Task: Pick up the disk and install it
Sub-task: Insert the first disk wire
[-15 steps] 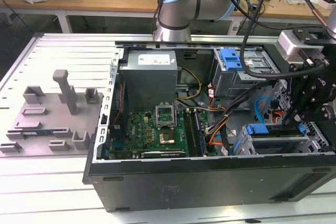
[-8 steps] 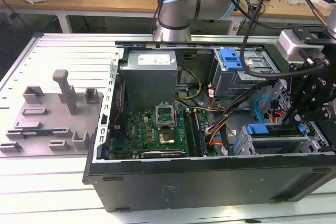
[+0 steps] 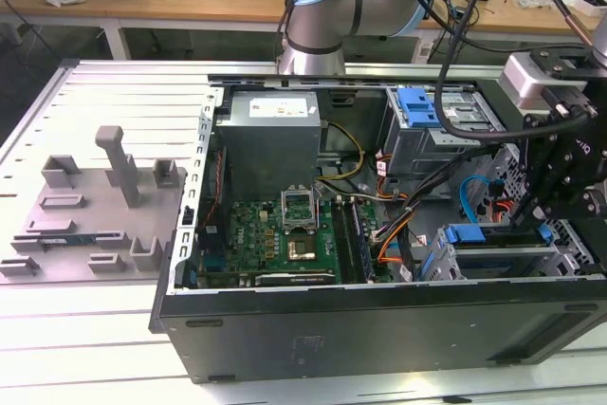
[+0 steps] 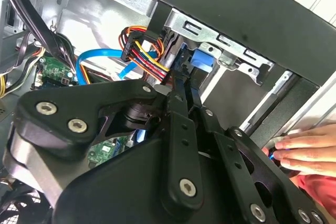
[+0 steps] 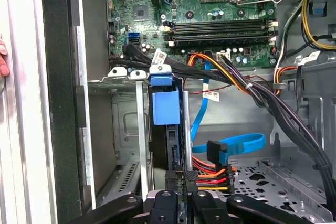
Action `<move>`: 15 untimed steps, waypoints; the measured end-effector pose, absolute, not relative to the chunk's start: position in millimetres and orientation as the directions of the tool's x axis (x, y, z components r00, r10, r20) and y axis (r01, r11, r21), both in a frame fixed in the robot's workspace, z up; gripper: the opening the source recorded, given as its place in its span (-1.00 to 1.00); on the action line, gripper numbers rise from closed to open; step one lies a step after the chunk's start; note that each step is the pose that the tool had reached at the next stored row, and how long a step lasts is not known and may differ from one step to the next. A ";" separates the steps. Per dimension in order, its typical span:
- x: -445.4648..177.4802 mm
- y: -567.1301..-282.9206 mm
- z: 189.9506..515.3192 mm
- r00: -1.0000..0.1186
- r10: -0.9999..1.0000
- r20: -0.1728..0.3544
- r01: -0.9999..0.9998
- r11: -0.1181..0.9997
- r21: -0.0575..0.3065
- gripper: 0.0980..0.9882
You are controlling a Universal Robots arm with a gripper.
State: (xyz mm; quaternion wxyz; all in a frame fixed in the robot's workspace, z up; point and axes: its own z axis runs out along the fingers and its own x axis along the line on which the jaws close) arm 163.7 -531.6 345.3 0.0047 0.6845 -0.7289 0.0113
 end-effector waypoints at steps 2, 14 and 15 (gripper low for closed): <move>163.8 -532.0 345.2 -0.063 -0.998 0.022 -0.998 0.063 -0.010 -0.85; 163.9 -532.1 340.2 -0.063 -0.998 0.022 -0.998 0.063 -0.010 -0.85; 163.9 -532.1 339.2 -0.063 -0.998 0.022 -0.998 0.063 -0.010 -0.85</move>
